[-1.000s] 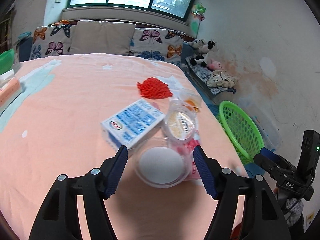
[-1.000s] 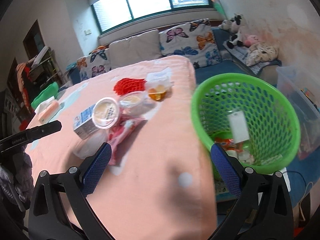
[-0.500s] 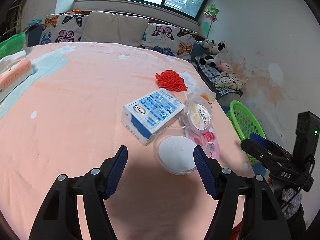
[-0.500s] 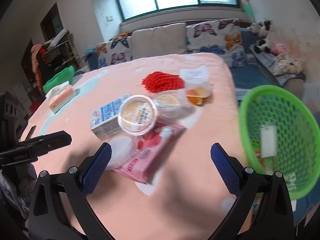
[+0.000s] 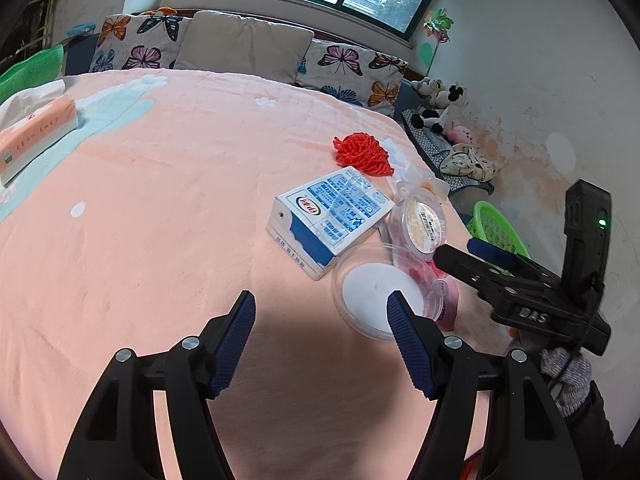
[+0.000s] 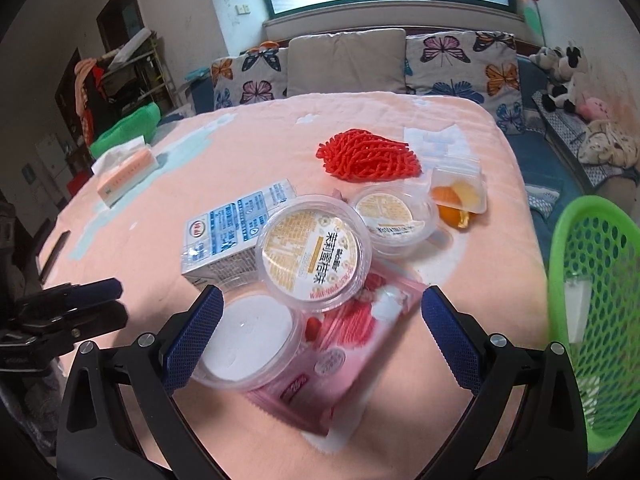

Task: Collect trash
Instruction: 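Move both grippers back over the table toward the plastic cups, then grasp the lidded plastic cup with the right gripper while the left gripper approaches the clear bowl, then carry the lidded cup and clear bowl over the green basket and release both, then reach the right gripper to the pink wafer package while the left gripper reaches the milk carton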

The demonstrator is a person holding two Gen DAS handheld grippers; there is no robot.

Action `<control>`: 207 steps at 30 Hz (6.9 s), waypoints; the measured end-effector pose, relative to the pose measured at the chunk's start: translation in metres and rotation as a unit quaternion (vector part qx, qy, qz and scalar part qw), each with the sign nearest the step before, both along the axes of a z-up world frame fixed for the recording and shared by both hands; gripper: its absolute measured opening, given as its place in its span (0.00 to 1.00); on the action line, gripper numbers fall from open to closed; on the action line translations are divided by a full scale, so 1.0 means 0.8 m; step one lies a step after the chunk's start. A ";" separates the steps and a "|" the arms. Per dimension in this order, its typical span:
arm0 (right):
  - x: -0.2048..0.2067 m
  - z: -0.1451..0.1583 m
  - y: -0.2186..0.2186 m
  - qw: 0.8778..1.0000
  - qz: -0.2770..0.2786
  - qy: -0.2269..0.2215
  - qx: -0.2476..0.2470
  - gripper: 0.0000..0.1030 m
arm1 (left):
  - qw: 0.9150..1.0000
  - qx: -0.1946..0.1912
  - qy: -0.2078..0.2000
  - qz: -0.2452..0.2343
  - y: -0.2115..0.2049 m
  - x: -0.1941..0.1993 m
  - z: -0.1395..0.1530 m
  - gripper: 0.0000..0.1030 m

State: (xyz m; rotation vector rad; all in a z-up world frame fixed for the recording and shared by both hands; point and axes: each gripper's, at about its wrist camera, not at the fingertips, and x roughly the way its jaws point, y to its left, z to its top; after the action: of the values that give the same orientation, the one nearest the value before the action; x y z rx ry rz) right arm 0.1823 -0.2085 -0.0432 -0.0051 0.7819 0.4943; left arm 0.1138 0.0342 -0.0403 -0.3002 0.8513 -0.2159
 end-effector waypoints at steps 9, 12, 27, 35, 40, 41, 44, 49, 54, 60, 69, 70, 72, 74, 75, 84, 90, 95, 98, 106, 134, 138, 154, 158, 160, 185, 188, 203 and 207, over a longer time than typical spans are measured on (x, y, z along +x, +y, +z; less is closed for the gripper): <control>0.023 -0.014 0.016 1.000 0.005 0.004 -0.025 0.93 | 1.000 -0.004 0.009 -0.001 0.002 0.001 -0.008 0.64; 0.029 -0.017 0.020 0.999 0.005 0.005 -0.032 0.91 | 1.000 -0.006 0.013 -0.001 0.002 0.001 -0.010 0.64; 0.027 -0.016 0.007 1.000 0.006 0.020 -0.011 0.62 | 1.000 -0.008 0.017 -0.013 -0.005 -0.002 -0.017 0.69; 0.028 -0.018 0.004 1.000 0.001 0.017 -0.012 0.63 | 1.000 -0.010 0.019 -0.014 -0.005 -0.004 -0.017 0.69; 0.027 -0.017 -0.001 1.000 -0.003 0.011 -0.004 0.62 | 1.000 -0.009 0.019 -0.015 -0.006 -0.003 -0.018 0.69; 0.027 -0.016 -0.003 1.000 -0.004 0.009 -0.003 0.62 | 1.000 -0.009 0.020 -0.016 -0.007 -0.002 -0.018 0.69; 0.024 -0.014 -0.009 1.000 -0.005 0.007 0.002 0.61 | 1.000 -0.010 0.022 -0.020 -0.010 -0.002 -0.020 0.69; 0.010 -0.005 -0.026 1.000 -0.011 0.000 0.010 0.61 | 0.999 -0.006 0.022 -0.035 -0.023 0.001 -0.022 0.69; -0.005 0.004 -0.049 1.000 -0.024 -0.003 0.019 0.61 | 0.998 -0.004 0.026 -0.062 -0.048 0.006 -0.026 0.69; -0.022 0.008 -0.067 0.999 -0.032 -0.005 0.026 0.60 | 0.996 0.016 0.025 -0.080 -0.078 0.020 -0.032 0.75; -0.044 -0.001 -0.089 0.999 -0.038 0.011 0.037 0.50 | 0.995 0.045 0.026 -0.083 -0.102 0.042 -0.042 0.78; -0.045 -0.002 -0.090 0.998 -0.040 0.013 0.037 0.50 | 0.995 0.045 0.028 -0.083 -0.104 0.044 -0.043 0.78; -0.045 -0.006 -0.092 0.999 -0.038 0.017 0.035 0.54 | 0.995 0.044 0.028 -0.083 -0.106 0.045 -0.044 0.79; -0.045 -0.009 -0.091 0.999 -0.039 0.019 0.032 0.61 | 0.995 0.046 0.026 -0.081 -0.107 0.046 -0.045 0.79; -0.044 -0.010 -0.090 0.999 -0.040 0.019 0.029 0.63 | 0.996 0.046 0.024 -0.079 -0.107 0.047 -0.045 0.79; -0.027 -0.027 -0.080 0.999 -0.045 0.020 -0.008 0.75 | 0.996 0.042 0.020 -0.075 -0.107 0.046 -0.046 0.75; -0.013 -0.037 -0.081 0.998 -0.052 0.023 -0.016 0.71 | 0.996 0.040 0.022 -0.077 -0.110 0.048 -0.047 0.78; -0.014 -0.037 -0.088 0.998 -0.054 0.027 -0.007 0.64 | 0.996 0.048 0.021 -0.075 -0.118 0.050 -0.049 0.78; -0.022 -0.032 -0.092 0.998 -0.055 0.022 -0.005 0.64 | 0.996 0.049 0.015 -0.073 -0.121 0.050 -0.048 0.75; -0.043 -0.010 -0.120 0.997 -0.075 0.005 0.004 0.64 | 0.995 0.042 -0.005 -0.087 -0.123 0.037 -0.034 0.68; -0.057 -0.017 -0.206 0.989 -0.149 0.010 0.019 0.64 | 0.991 0.059 0.027 -0.113 -0.163 0.089 -0.032 0.90; -0.055 -0.017 -0.218 0.987 -0.161 0.010 0.019 0.64 | 0.992 0.050 0.026 -0.109 -0.161 0.091 -0.033 0.85; -0.039 -0.036 -0.297 0.970 -0.237 0.038 0.030 0.75 | 0.991 0.041 -0.025 -0.124 -0.172 0.061 0.020 0.84; -0.039 -0.038 -0.313 0.966 -0.252 0.041 0.034 0.77 | 0.989 0.033 -0.038 -0.139 -0.185 0.059 0.038 0.84; -0.042 -0.037 -0.318 0.965 -0.256 0.040 0.038 0.77 | 0.988 0.029 -0.040 -0.147 -0.192 0.061 0.042 0.84; -0.130 -0.019 -0.362 0.955 -0.292 0.000 0.041 0.77 | 0.951 0.110 -0.011 -0.288 -0.411 0.123 0.017 0.85; -0.134 -0.024 -0.367 0.954 -0.297 0.005 0.045 0.77 | 0.949 0.114 -0.003 -0.293 -0.419 0.125 0.011 0.86; -0.135 -0.017 -0.337 0.961 -0.270 0.005 0.051 0.77 | 0.962 0.084 -0.025 -0.260 -0.362 0.104 0.028 0.90; -0.132 -0.010 -0.317 0.966 -0.251 0.004 0.055 0.77 | 0.967 0.090 -0.042 -0.235 -0.324 0.089 0.036 0.90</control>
State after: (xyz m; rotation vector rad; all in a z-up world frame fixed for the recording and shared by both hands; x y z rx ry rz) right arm 0.0767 -0.4618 -0.0516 0.2919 0.7296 0.0537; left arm 0.1846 -0.2253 -0.0112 0.0872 0.8414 -0.5851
